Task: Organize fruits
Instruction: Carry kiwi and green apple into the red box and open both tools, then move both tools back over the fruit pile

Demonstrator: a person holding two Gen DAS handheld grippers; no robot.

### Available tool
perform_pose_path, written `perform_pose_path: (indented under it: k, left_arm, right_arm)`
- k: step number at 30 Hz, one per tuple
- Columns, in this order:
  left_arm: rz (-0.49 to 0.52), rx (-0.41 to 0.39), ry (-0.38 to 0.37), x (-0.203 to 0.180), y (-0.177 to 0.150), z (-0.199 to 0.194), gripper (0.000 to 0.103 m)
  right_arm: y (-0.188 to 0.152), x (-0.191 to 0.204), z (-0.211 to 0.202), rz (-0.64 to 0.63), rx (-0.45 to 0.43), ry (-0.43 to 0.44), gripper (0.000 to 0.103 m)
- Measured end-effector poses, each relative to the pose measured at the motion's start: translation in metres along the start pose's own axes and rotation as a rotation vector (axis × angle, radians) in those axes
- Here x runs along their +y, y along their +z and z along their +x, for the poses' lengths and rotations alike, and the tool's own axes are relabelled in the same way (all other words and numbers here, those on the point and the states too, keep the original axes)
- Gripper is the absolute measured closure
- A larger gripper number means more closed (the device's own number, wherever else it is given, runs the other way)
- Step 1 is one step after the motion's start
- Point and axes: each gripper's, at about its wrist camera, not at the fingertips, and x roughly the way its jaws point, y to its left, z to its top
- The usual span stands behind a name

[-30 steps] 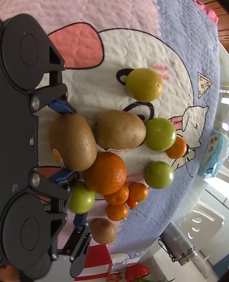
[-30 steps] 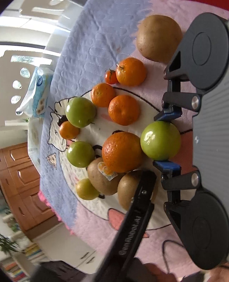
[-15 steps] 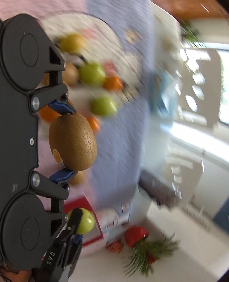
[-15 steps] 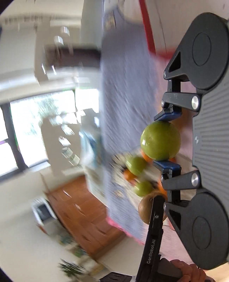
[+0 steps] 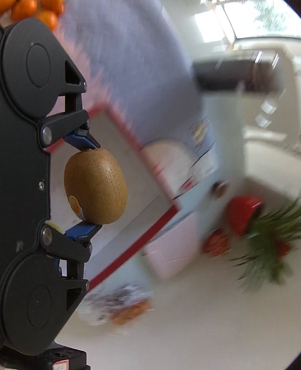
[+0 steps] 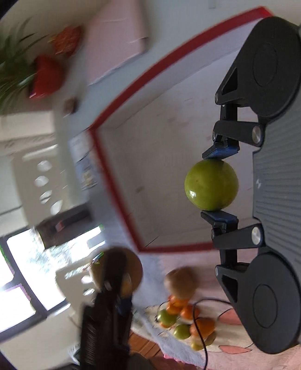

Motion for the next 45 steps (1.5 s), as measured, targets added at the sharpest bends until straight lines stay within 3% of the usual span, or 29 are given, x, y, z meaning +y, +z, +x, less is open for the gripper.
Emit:
perform_pose_path:
  k: [6, 11, 15, 22, 27, 32, 40, 45]
  left_arm:
    - [0.026, 0.205, 0.051, -0.025, -0.011, 0.058, 0.028]
    - [0.061, 0.256, 0.092, -0.031, -0.017, 0.072, 0.023]
    - [0.025, 0.232, 0.077, -0.025, -0.01, 0.063, 0.021]
    - [-0.004, 0.158, 0.073, -0.013, -0.001, 0.023, 0.02]
    - [-0.015, 0.11, 0.132, 0.004, -0.002, -0.01, 0.019]
    - [-0.059, 0.058, 0.19, 0.032, -0.01, -0.044, 0.019]
    - [-0.175, -0.021, 0.271, 0.087, -0.03, -0.098, 0.018]
    - [-0.27, -0.027, 0.311, 0.127, -0.054, -0.124, 0.016]
  right_arm:
    - [-0.019, -0.007, 0.014, 0.025, 0.071, 0.013, 0.055]
    - [-0.026, -0.004, 0.023, 0.02, 0.122, 0.008, 0.054]
    - [-0.026, -0.002, 0.015, 0.021, 0.097, -0.012, 0.041]
    - [-0.02, -0.007, -0.009, 0.066, 0.037, -0.035, 0.039]
    - [-0.011, 0.004, -0.018, 0.054, 0.013, -0.041, 0.035]
    - [0.006, 0.029, -0.014, 0.011, 0.016, -0.07, 0.03]
    - [0.031, 0.078, -0.008, -0.061, 0.004, -0.032, 0.027]
    - [0.044, 0.116, 0.003, -0.133, 0.021, -0.005, 0.025]
